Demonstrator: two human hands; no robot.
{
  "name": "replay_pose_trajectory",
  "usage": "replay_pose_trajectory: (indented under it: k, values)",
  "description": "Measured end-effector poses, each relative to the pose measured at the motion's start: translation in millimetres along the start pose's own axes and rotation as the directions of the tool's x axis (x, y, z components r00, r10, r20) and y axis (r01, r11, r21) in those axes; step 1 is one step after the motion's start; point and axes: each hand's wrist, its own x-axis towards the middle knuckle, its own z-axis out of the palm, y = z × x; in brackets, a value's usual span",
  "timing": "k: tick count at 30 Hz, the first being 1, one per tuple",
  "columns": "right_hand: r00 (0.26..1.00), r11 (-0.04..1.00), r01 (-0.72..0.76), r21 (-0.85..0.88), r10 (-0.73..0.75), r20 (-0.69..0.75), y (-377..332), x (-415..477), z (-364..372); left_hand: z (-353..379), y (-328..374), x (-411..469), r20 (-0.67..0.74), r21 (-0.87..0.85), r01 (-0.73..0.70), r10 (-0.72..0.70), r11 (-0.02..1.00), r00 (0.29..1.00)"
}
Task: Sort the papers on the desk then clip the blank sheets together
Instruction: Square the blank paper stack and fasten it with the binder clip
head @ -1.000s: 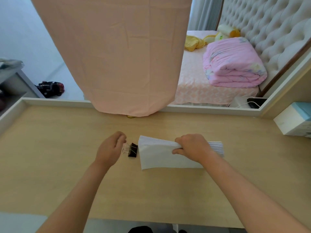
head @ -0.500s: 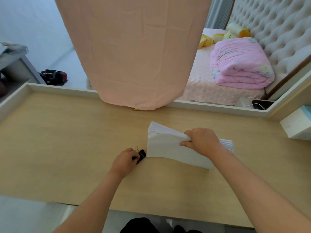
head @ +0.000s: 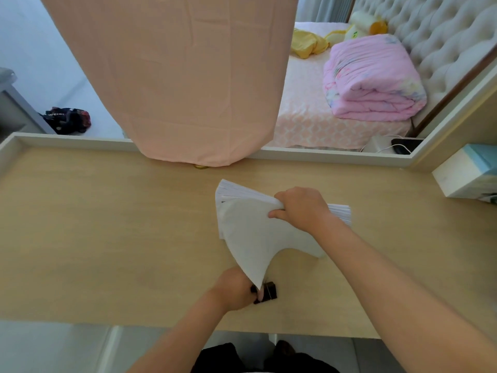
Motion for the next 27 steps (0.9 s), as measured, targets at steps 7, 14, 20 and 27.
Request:
replay_pose_trajectory:
  k: [7, 14, 20, 27]
  values:
    - [1.000, 1.000, 0.002, -0.019, -0.002, -0.007, 2.7, 4.7, -0.1, -0.3, 20.4, 4.8, -0.036, 0.047, -0.114, 0.116, 0.992, 0.993]
    - [0.999, 0.999, 0.048, -0.008, -0.048, 0.007, 1.8, 0.9, -2.3, -88.4, 68.8, 27.6, -0.665, 0.311, -0.296, 0.430, 0.903, 0.611]
    - [0.995, 0.994, 0.098, -0.048, -0.099, -0.020, 2.3, -1.8, -0.6, -174.5, 68.6, 60.8, -0.316, 0.627, -0.086, 0.354, 0.774, 0.880]
    - [0.992, 0.988, 0.116, -0.103, -0.120, -0.031, 1.9, -7.1, -0.4, -169.1, 33.2, 58.4, -0.188, 0.683, -0.129, 0.344, 0.719, 0.920]
